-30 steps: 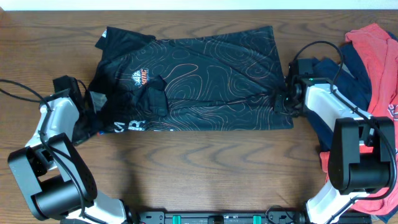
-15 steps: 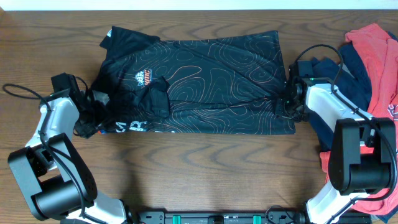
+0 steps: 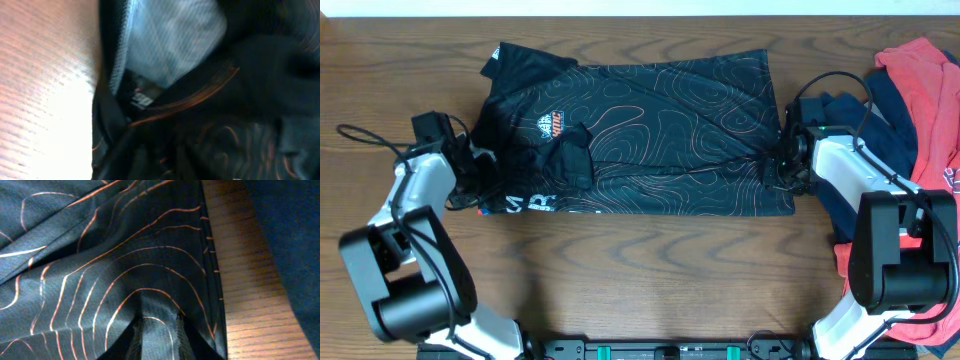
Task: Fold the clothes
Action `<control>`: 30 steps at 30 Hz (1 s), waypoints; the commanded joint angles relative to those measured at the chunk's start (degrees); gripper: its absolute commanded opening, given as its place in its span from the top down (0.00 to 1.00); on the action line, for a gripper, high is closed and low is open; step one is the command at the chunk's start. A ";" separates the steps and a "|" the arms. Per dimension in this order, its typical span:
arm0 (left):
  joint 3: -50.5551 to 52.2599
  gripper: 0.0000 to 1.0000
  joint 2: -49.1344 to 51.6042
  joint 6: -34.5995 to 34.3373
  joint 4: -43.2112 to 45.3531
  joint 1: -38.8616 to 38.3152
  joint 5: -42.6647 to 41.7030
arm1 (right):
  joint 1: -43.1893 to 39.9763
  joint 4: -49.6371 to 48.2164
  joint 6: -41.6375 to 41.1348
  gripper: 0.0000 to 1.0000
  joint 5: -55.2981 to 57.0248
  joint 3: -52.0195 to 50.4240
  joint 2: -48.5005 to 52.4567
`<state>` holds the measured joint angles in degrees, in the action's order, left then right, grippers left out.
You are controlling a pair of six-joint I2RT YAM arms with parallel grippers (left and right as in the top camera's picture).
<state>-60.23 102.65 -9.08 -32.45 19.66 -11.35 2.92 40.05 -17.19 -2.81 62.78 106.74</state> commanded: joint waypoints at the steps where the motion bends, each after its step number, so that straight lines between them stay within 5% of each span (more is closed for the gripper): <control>1: 0.94 0.94 2.67 0.44 -1.36 0.02 2.12 | 0.17 1.49 0.55 0.83 -1.75 -2.58 3.21; 16: 0.92 0.94 2.78 -8.41 -19.23 1.60 15.15 | 2.19 17.40 0.48 0.91 -1.95 -2.58 3.08; 25: 0.22 0.93 -4.33 -9.05 -20.22 2.99 14.84 | 6.82 20.09 -1.92 0.90 -1.44 -2.56 -1.40; 26: -0.13 0.87 -5.64 -9.05 -19.93 2.91 14.29 | 6.88 18.97 -2.60 0.90 -0.72 -2.51 -2.49; 30: -2.54 0.28 -10.82 -8.50 -18.05 2.86 10.12 | 5.66 13.31 -2.91 0.79 -0.02 -1.07 -7.41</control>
<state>-59.92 95.57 -17.41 -51.57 22.46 1.37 9.23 55.29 -18.98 -4.03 60.29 103.81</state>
